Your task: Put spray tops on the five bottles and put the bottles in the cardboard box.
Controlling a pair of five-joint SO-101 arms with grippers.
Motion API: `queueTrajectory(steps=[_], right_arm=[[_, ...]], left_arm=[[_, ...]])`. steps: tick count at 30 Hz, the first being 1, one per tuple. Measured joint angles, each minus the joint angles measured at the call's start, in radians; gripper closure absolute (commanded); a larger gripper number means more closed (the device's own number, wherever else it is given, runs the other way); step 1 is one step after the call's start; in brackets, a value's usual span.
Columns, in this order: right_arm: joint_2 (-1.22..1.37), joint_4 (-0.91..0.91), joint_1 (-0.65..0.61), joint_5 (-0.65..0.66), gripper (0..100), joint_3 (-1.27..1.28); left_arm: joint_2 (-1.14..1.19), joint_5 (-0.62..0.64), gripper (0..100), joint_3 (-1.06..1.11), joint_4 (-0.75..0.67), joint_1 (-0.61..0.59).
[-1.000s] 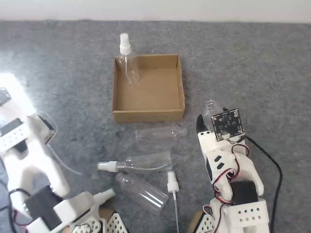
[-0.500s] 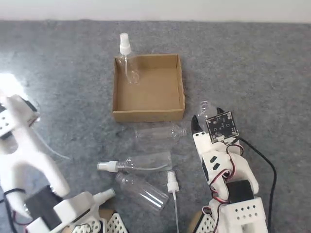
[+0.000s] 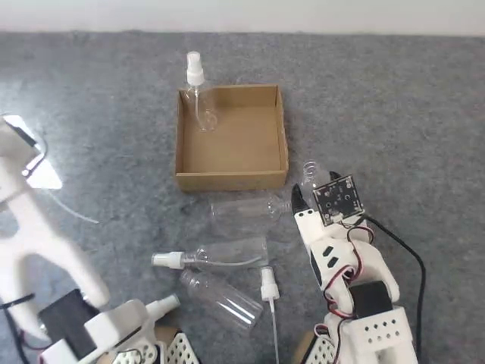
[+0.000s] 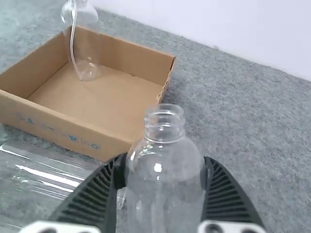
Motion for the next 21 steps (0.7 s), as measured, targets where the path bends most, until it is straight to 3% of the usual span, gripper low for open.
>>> queueTrajectory(steps=[7,14,21], right_arm=[[0.0,-0.072,-0.002,0.0,88.7,0.038],[0.0,-0.084,-0.002,0.0,88.7,0.04],[0.0,-0.084,-0.002,0.0,88.7,0.04]], left_arm=[[-0.028,0.009,99,-0.011,0.015,0.068],[-0.229,0.098,99,-0.012,0.015,0.149],[-0.261,0.155,99,-0.012,0.015,0.236]])
